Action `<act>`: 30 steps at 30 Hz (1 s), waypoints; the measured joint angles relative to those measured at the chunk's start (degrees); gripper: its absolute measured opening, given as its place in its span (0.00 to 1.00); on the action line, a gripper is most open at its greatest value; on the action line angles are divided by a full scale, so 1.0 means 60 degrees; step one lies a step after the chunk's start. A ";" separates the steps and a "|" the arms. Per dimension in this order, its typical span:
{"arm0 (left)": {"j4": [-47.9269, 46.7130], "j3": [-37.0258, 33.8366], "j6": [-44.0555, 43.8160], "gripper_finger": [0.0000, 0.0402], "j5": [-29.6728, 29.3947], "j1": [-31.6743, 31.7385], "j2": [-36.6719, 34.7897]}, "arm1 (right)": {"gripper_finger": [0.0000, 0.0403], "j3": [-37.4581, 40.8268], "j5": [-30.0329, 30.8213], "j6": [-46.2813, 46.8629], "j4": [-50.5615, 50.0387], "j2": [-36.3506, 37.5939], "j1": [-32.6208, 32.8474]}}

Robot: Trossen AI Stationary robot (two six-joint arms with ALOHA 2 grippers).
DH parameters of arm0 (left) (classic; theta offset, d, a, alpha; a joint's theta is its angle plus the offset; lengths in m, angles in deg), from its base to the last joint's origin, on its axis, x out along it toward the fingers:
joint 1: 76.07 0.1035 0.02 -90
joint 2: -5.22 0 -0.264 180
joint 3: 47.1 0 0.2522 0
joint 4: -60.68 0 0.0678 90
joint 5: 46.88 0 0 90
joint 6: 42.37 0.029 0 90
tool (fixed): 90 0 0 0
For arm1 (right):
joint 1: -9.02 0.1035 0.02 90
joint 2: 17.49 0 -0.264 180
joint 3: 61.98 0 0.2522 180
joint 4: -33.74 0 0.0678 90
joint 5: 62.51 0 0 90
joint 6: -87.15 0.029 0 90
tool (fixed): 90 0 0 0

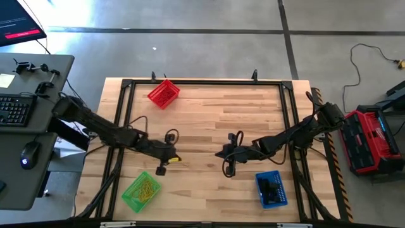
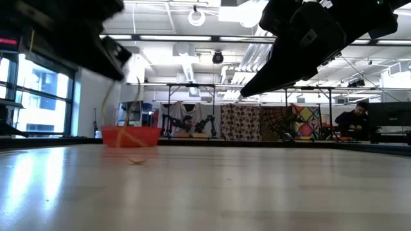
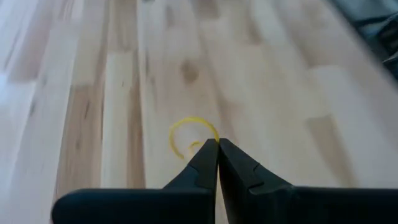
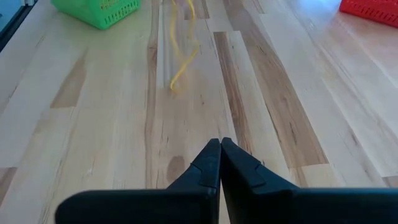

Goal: Sort rubber bands into baskets
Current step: Put the yellow rubber band into the green basket

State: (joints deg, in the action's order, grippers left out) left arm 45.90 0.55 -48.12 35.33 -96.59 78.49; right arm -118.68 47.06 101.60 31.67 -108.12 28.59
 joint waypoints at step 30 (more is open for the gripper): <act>-0.4426 0.0142 -0.5716 0.00 -0.1905 -0.4924 -0.3365 | 0.00 -0.0004 0.0000 0.0008 0.0000 0.0000 0.0000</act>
State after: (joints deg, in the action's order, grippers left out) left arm 19.35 1.40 -82.42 23.90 -126.13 58.30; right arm -118.70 47.06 101.65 31.67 -108.12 28.59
